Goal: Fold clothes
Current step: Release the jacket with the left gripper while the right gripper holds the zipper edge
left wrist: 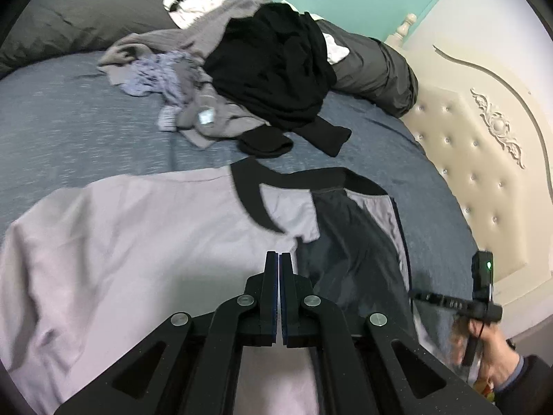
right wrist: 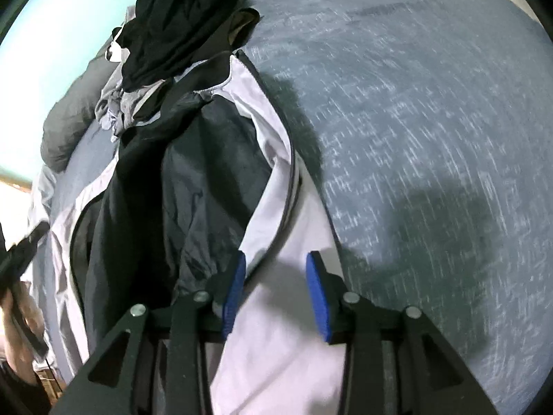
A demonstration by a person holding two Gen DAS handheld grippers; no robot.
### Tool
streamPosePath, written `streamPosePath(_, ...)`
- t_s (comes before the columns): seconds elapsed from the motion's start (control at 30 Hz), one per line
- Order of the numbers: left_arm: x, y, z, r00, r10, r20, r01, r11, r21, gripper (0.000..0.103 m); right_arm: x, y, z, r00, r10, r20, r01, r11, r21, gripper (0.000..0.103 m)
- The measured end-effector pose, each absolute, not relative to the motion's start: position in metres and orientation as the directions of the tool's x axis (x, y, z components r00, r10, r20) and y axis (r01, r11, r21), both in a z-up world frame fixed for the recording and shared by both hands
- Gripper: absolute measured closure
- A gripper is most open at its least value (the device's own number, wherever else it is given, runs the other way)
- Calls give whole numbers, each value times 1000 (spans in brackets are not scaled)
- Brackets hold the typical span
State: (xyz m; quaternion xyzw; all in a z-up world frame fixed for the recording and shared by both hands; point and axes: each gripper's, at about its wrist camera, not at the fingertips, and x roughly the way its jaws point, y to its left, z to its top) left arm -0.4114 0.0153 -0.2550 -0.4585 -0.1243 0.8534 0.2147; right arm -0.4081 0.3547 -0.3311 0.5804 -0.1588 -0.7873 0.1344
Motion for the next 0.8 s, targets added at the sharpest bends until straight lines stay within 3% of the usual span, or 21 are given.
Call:
streamPosePath(0.17, -361, -30, -253, -500, 455, -737, -219, -890, -400, 102, -403, 336, -329, -302, -439, -846, 111, -898, 426, 67)
streamPosePath(0.2, -351, -39, -255, -497, 448, -743, -204, -893, -401, 102, -403, 330, -330, -300, -435, -849, 131, -900, 415, 70)
streamPosePath(0.23, -343, -49, -257, -498, 440, -747, -191, -896, -400, 102, -403, 324, -332, -291, -433, -853, 141, -901, 410, 87)
streamPosePath(0.33, -319, -76, -262, -502, 418, -757, -153, -905, -398, 102, -398, 315, -324, -323, -435, -840, 155, -900, 407, 99)
streamPosePath(0.63, -262, -125, -266, -509, 389, -768, -102, -913, -395, 102, -347, 265, -223, -379, -562, -735, 396, -817, 419, 101)
streamPosePath(0.8, -234, -143, -259, -521, 388, -760, -79, -909, -410, 102, -316, 211, -203, -309, -608, -732, 498, -759, 420, 101)
